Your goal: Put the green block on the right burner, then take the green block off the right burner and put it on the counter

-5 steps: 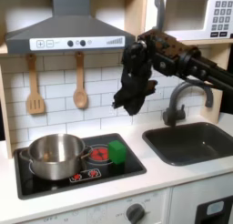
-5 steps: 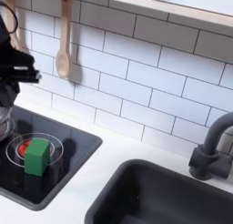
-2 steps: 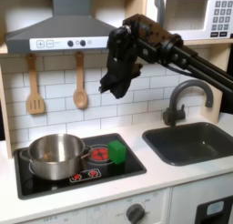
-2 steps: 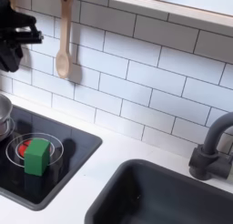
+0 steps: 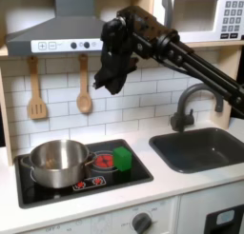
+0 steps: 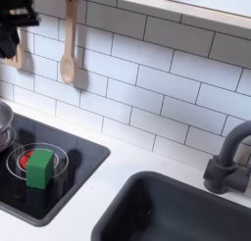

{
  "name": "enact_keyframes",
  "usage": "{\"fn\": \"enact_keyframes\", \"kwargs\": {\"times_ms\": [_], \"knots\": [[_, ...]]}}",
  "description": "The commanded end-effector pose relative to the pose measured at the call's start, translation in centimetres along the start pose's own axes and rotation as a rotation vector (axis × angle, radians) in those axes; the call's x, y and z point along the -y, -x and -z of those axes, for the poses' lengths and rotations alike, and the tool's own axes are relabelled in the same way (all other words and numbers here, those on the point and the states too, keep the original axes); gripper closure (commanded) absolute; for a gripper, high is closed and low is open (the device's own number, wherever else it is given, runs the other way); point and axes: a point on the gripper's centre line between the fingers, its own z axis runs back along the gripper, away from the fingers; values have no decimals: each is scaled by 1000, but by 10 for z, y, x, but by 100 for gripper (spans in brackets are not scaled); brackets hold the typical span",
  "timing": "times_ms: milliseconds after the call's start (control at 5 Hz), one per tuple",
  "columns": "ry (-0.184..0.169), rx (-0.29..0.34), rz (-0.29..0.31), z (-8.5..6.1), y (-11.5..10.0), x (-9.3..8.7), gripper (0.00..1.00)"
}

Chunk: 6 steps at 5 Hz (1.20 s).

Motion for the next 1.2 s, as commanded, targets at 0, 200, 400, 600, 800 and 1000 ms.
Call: {"fn": "enact_keyframes", "kwargs": {"times_ms": [0,200,400,600,800,1000], "knots": [[28,26,-18,-13,-14,-2,100],[40,31,-18,-14,-18,0,100],[47,34,-19,-11,-25,1,100],[39,33,-29,-4,-30,-2,100],[32,52,-43,3,-37,-6,100],[49,162,-36,4,-41,-8,100]]}}
